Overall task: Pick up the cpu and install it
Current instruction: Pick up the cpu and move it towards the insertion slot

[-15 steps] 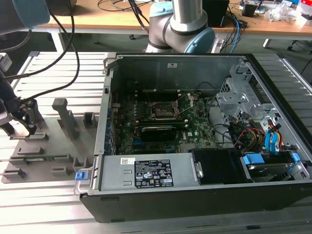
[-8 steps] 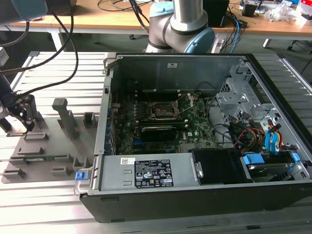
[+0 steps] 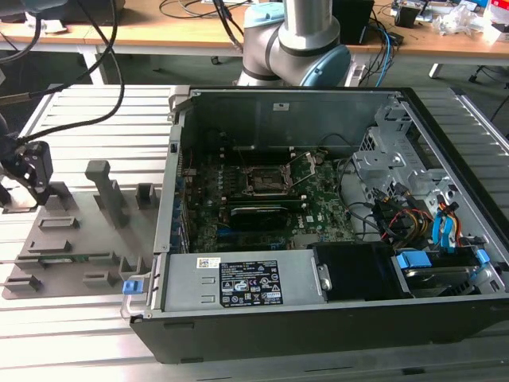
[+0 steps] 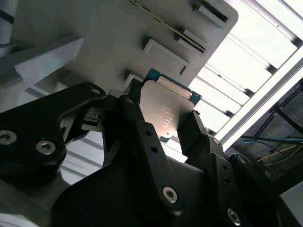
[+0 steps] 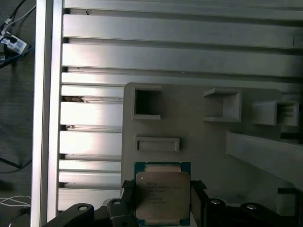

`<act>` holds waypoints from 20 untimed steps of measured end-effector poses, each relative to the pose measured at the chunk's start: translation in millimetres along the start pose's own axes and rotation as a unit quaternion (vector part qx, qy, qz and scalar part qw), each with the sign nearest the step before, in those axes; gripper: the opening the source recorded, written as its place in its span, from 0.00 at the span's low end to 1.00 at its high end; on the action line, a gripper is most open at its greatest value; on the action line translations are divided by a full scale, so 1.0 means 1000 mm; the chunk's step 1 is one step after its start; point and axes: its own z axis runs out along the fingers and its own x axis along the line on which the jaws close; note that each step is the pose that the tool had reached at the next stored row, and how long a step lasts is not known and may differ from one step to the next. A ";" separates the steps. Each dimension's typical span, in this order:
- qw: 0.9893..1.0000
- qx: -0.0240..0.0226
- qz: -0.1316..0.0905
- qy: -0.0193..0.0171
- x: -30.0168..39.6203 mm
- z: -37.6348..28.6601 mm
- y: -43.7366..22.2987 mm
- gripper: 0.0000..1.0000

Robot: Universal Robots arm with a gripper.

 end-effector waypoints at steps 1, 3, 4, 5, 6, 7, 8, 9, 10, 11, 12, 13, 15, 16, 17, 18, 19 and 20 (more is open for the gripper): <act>1.000 0.000 0.000 0.000 0.0000 -0.0014 0.0000 0.55; 1.000 0.000 0.000 0.000 -0.0001 -0.0069 -0.0001 0.55; 1.000 0.000 0.000 0.000 -0.0002 -0.0084 -0.0001 0.55; 1.000 0.000 0.000 0.000 -0.0002 -0.0102 -0.0002 0.55; 1.000 0.000 0.000 0.000 -0.0003 -0.0130 -0.0002 0.55; 1.000 0.000 0.000 0.000 -0.0004 -0.0166 -0.0002 0.55; 1.000 0.000 0.000 0.000 -0.0004 -0.0190 -0.0003 0.55; 1.000 0.000 0.000 0.000 -0.0005 -0.0207 -0.0003 0.55; 1.000 0.000 0.000 0.000 -0.0005 -0.0221 -0.0003 0.55; 1.000 0.000 0.000 0.000 -0.0006 -0.0248 -0.0004 0.55; 1.000 0.000 0.000 0.000 -0.0006 -0.0278 -0.0004 0.55; 1.000 0.000 0.000 0.000 -0.0007 -0.0301 -0.0004 0.55; 1.000 0.000 0.000 0.000 -0.0008 -0.0332 -0.0005 0.55; 1.000 0.000 0.000 0.000 -0.0008 -0.0349 -0.0005 0.55; 1.000 0.000 0.000 0.000 -0.0009 -0.0374 -0.0005 0.55; 1.000 0.000 0.000 0.000 -0.0009 -0.0389 -0.0005 0.55; 1.000 0.000 0.000 0.000 -0.0009 -0.0406 -0.0006 0.55; 1.000 0.000 0.000 0.000 -0.0010 -0.0422 -0.0006 0.55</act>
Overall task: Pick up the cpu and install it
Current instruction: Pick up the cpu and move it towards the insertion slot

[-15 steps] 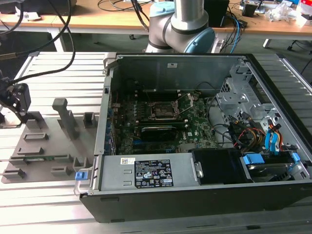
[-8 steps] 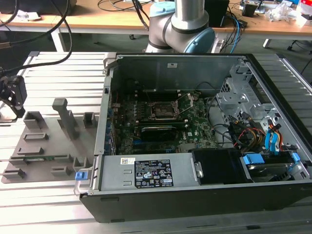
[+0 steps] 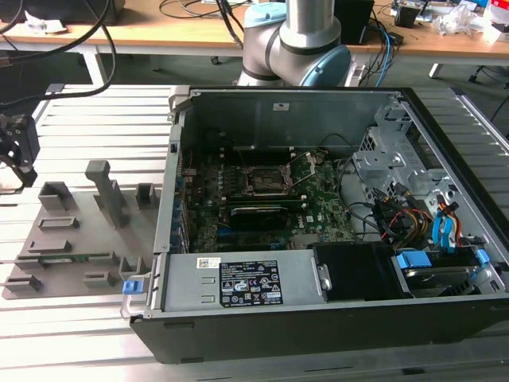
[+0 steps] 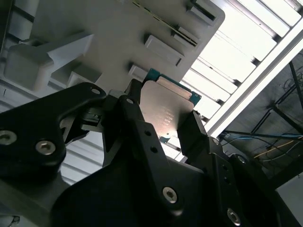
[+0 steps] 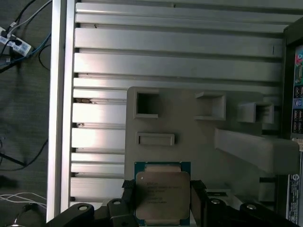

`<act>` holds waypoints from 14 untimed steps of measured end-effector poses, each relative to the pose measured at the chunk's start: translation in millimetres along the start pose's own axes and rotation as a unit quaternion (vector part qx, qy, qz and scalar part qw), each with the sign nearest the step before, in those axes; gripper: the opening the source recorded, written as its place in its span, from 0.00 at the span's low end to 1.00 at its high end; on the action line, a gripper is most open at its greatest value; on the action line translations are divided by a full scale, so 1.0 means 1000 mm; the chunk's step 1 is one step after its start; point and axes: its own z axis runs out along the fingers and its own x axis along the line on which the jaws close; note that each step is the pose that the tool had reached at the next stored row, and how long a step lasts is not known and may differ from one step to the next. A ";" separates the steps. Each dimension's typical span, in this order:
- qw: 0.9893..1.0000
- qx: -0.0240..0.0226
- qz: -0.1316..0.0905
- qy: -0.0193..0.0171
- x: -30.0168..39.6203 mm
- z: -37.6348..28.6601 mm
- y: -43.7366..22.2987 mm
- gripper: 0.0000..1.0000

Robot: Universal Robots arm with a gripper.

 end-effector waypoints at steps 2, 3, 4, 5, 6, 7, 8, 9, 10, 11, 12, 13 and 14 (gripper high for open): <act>1.000 0.000 0.000 0.000 -0.0001 -0.0041 0.0000 0.55; 1.000 0.000 0.000 0.000 -0.0001 -0.0060 -0.0001 0.55; 1.000 0.000 0.000 0.000 -0.0002 -0.0104 -0.0001 0.55; 1.000 0.000 0.000 0.000 -0.0003 -0.0142 -0.0002 0.55; 1.000 0.000 0.000 0.000 -0.0004 -0.0195 -0.0003 0.55; 1.000 0.000 0.000 0.000 -0.0005 -0.0228 -0.0003 0.55; 1.000 0.000 0.000 0.000 -0.0007 -0.0286 -0.0004 0.55; 1.000 0.000 0.000 0.000 -0.0007 -0.0321 -0.0004 0.55; 1.000 0.000 0.000 0.000 -0.0008 -0.0344 -0.0005 0.55; 1.000 0.000 0.000 0.000 -0.0008 -0.0362 -0.0005 0.55; 1.000 0.000 0.000 0.000 -0.0009 -0.0403 -0.0006 0.55; 1.000 0.000 0.000 0.000 -0.0010 -0.0433 -0.0006 0.55; 1.000 0.000 0.000 0.000 -0.0011 -0.0474 -0.0007 0.55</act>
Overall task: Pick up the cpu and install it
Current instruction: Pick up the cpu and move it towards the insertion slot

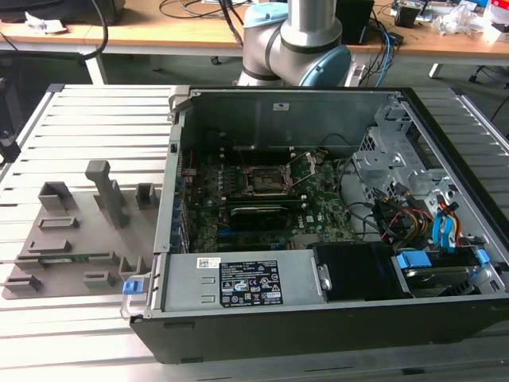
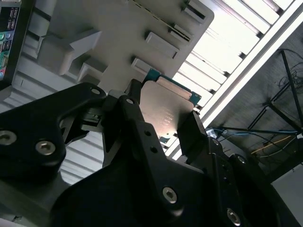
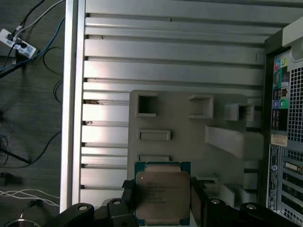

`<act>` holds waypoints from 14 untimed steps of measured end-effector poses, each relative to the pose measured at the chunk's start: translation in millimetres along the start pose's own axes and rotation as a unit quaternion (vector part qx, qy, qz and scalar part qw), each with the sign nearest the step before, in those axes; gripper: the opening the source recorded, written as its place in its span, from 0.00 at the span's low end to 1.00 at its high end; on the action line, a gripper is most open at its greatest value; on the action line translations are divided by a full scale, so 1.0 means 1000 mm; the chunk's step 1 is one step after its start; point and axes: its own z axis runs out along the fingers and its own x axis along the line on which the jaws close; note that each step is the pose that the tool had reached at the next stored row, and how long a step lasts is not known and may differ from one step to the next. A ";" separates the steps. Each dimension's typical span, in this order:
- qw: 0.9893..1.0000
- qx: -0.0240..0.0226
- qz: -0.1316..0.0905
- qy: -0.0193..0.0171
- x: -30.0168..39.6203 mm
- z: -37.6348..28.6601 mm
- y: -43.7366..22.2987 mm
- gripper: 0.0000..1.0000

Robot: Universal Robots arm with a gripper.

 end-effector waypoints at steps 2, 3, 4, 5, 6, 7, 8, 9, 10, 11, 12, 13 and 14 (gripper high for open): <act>1.000 0.000 0.000 0.000 -0.0002 -0.0077 -0.0001 0.55; 1.000 0.000 0.000 0.000 -0.0003 -0.0119 -0.0002 0.55; 1.000 0.000 0.000 0.000 -0.0004 -0.0157 -0.0002 0.55; 1.000 0.000 0.000 0.000 -0.0004 -0.0184 -0.0003 0.55; 1.000 0.000 0.000 0.000 -0.0005 -0.0213 -0.0003 0.55; 1.000 0.000 0.000 0.000 -0.0006 -0.0256 -0.0004 0.55; 1.000 0.000 0.000 0.000 -0.0007 -0.0282 -0.0004 0.55; 1.000 0.000 0.000 0.000 -0.0007 -0.0313 -0.0005 0.55; 1.000 0.000 0.000 0.000 -0.0008 -0.0340 -0.0005 0.55; 1.000 0.000 0.000 0.000 -0.0009 -0.0369 -0.0005 0.55; 1.000 0.000 0.000 0.000 -0.0009 -0.0403 -0.0006 0.55; 1.000 0.000 0.000 0.000 -0.0010 -0.0432 -0.0006 0.55; 1.000 0.000 0.000 0.000 -0.0010 -0.0460 -0.0007 0.55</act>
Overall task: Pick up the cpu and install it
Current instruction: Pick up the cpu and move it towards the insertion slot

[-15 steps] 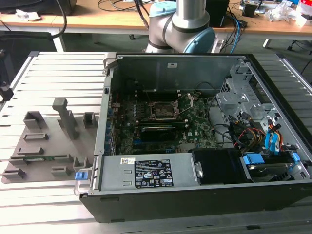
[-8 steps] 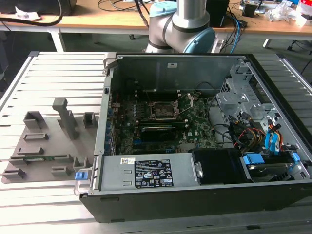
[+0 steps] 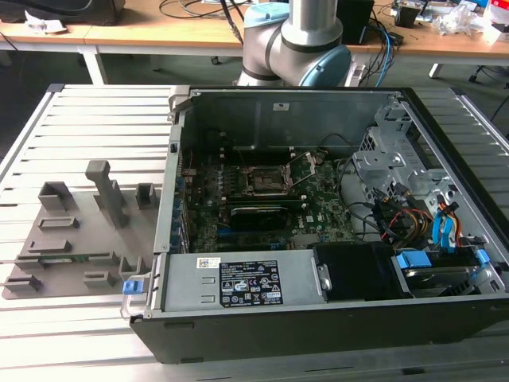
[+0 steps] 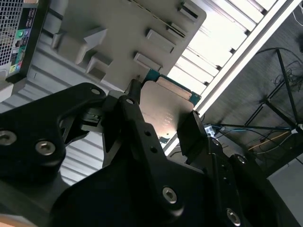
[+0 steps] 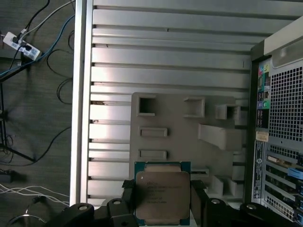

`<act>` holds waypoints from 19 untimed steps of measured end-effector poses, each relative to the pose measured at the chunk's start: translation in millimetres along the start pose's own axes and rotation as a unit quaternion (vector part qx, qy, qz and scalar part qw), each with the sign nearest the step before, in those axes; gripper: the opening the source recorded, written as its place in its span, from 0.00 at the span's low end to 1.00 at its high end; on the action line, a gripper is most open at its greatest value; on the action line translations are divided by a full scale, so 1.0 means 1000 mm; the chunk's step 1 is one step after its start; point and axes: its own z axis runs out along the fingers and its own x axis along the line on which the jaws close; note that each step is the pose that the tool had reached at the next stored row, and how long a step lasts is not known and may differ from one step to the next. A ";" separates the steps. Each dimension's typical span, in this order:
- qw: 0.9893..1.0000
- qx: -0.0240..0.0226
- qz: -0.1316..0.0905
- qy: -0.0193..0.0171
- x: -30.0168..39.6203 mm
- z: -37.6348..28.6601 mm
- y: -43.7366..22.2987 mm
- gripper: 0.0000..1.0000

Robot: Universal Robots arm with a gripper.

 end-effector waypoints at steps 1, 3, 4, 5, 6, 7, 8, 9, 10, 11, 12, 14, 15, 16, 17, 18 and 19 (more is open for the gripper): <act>1.000 0.000 0.000 0.000 -0.0001 -0.0024 0.0000 0.55; 1.000 0.000 0.000 0.000 -0.0001 -0.0031 0.0000 0.55; 1.000 0.000 0.000 0.000 -0.0002 -0.0031 0.0000 0.55; 1.000 0.000 0.000 0.000 -0.0002 -0.0031 0.0000 0.55; 1.000 0.000 0.000 0.000 -0.0004 -0.0031 0.0000 0.55; 1.000 0.000 0.000 0.000 -0.0015 -0.0029 0.0007 0.55; 1.000 0.000 0.000 0.000 -0.0034 -0.0027 0.0017 0.55; 1.000 0.001 0.000 0.000 -0.0059 -0.0026 0.0029 0.55; 1.000 0.001 0.000 0.000 -0.0105 -0.0024 0.0043 0.55; 1.000 0.001 0.000 0.000 -0.0172 -0.0023 0.0053 0.55; 1.000 0.001 0.000 0.000 -0.0242 -0.0021 0.0057 0.55; 1.000 0.001 0.000 0.000 -0.0466 -0.0014 0.0079 0.55; 1.000 0.002 0.000 0.000 -0.0566 -0.0011 0.0089 0.55; 1.000 0.002 0.000 0.000 -0.0637 -0.0010 0.0095 0.55; 1.000 0.002 0.000 0.000 -0.0726 -0.0007 0.0103 0.55; 1.000 0.002 0.000 0.000 -0.0801 -0.0006 0.0108 0.55; 1.000 0.002 0.000 0.000 -0.0867 -0.0004 0.0112 0.55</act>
